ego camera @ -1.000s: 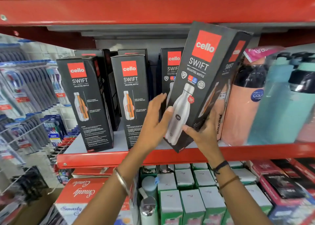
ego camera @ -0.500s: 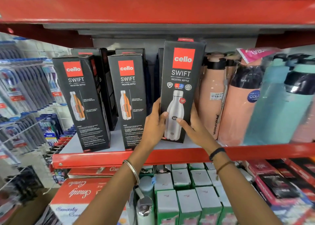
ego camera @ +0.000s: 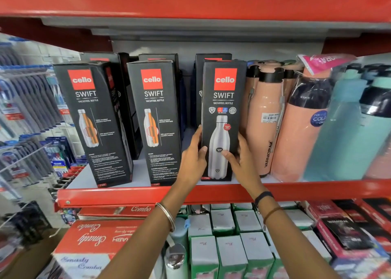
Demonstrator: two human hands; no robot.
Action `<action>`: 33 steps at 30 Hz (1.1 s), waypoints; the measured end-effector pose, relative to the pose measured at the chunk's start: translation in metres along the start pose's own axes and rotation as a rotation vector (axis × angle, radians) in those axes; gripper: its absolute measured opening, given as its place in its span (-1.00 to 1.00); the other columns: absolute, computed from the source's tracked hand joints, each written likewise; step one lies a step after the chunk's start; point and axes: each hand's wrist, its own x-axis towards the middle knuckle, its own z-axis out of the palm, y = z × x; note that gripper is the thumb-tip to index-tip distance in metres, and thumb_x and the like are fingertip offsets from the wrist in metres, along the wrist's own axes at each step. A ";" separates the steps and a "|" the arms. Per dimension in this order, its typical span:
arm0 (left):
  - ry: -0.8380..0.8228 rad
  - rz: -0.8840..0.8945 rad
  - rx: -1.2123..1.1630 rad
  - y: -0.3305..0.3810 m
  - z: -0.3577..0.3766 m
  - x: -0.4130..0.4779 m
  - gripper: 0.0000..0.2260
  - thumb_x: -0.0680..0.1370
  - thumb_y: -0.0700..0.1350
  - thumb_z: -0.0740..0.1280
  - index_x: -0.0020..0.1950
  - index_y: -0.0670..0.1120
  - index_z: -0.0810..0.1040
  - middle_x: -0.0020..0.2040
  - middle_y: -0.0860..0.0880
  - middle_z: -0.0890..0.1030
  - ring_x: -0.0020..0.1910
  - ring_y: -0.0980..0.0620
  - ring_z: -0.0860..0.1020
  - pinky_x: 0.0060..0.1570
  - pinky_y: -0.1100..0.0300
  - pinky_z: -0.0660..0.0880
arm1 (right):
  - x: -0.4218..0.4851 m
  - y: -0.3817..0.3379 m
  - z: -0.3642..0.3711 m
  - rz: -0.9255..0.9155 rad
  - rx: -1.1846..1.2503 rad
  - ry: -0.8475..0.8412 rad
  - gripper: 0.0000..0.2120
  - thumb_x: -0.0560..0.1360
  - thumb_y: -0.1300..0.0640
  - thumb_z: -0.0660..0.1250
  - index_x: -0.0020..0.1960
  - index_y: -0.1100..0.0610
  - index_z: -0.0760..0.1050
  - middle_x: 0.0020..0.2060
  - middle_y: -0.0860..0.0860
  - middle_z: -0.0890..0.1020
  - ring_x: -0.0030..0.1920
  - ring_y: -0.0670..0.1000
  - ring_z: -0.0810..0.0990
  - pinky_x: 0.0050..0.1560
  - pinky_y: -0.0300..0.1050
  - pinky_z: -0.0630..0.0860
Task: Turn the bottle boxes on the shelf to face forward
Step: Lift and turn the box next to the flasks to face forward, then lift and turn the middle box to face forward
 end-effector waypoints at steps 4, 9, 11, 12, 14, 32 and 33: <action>0.021 -0.009 0.010 -0.002 0.002 -0.012 -0.53 0.65 -0.06 0.11 0.54 0.12 0.07 -0.23 0.19 0.42 -0.37 0.41 0.44 -0.24 0.46 0.39 | -0.013 -0.002 -0.005 0.063 0.006 -0.008 -0.48 0.57 0.03 0.24 0.49 0.08 0.22 0.43 0.03 0.41 0.42 -0.02 0.39 0.42 -0.10 0.35; 0.061 0.068 -0.055 0.001 -0.007 -0.042 -0.57 0.65 0.01 0.09 0.52 0.02 0.20 0.18 0.17 0.55 0.16 0.48 0.45 0.21 0.46 0.37 | -0.047 -0.030 -0.003 -0.037 -0.006 0.287 -0.61 0.60 0.05 0.19 0.40 0.11 0.35 0.33 -0.02 0.45 0.34 -0.19 0.41 0.29 -0.46 0.29; 0.225 0.228 -0.012 0.006 -0.020 -0.053 -0.60 0.64 0.01 0.07 0.44 -0.09 0.35 0.36 0.04 0.48 0.35 0.25 0.41 0.34 0.29 0.34 | -0.056 -0.045 0.009 -0.204 -0.031 0.423 -0.66 0.58 0.08 0.19 0.31 0.17 0.42 0.24 0.01 0.49 0.29 -0.24 0.42 0.30 -0.37 0.32; 0.328 0.305 0.000 0.007 -0.028 -0.054 -0.61 0.64 0.00 0.06 0.40 -0.12 0.39 0.34 0.01 0.48 0.35 0.17 0.42 0.34 0.26 0.33 | -0.058 -0.054 0.019 -0.261 -0.024 0.424 -0.67 0.56 0.10 0.21 0.28 0.19 0.43 0.21 0.01 0.50 0.27 -0.21 0.43 0.31 -0.30 0.35; 0.506 0.363 -0.011 0.006 -0.045 -0.049 -0.65 0.64 -0.03 0.05 0.38 -0.11 0.38 0.34 -0.04 0.46 0.37 0.02 0.41 0.36 0.17 0.30 | -0.057 -0.071 0.043 -0.292 -0.002 0.345 -0.66 0.53 0.13 0.27 0.28 0.21 0.42 0.21 0.02 0.50 0.27 -0.12 0.45 0.31 -0.20 0.38; -0.039 -0.271 -0.479 -0.025 -0.130 -0.043 -0.34 0.38 0.48 -0.15 0.39 0.26 0.27 0.54 -0.02 0.27 0.53 -0.02 0.22 0.49 -0.05 0.21 | -0.024 -0.101 0.162 0.132 -0.244 0.211 0.08 0.23 -0.08 0.57 0.49 0.22 0.00 0.38 0.17 0.40 0.33 0.21 0.44 0.23 0.05 0.49; -0.050 -0.249 -0.470 -0.024 -0.133 -0.043 -0.34 0.42 0.46 -0.17 0.40 0.23 0.28 0.52 0.00 0.28 0.51 0.00 0.25 0.46 0.03 0.27 | -0.024 -0.102 0.159 0.134 -0.222 0.216 0.08 0.23 -0.06 0.58 0.49 0.22 0.00 0.39 0.16 0.40 0.34 0.20 0.44 0.23 0.02 0.47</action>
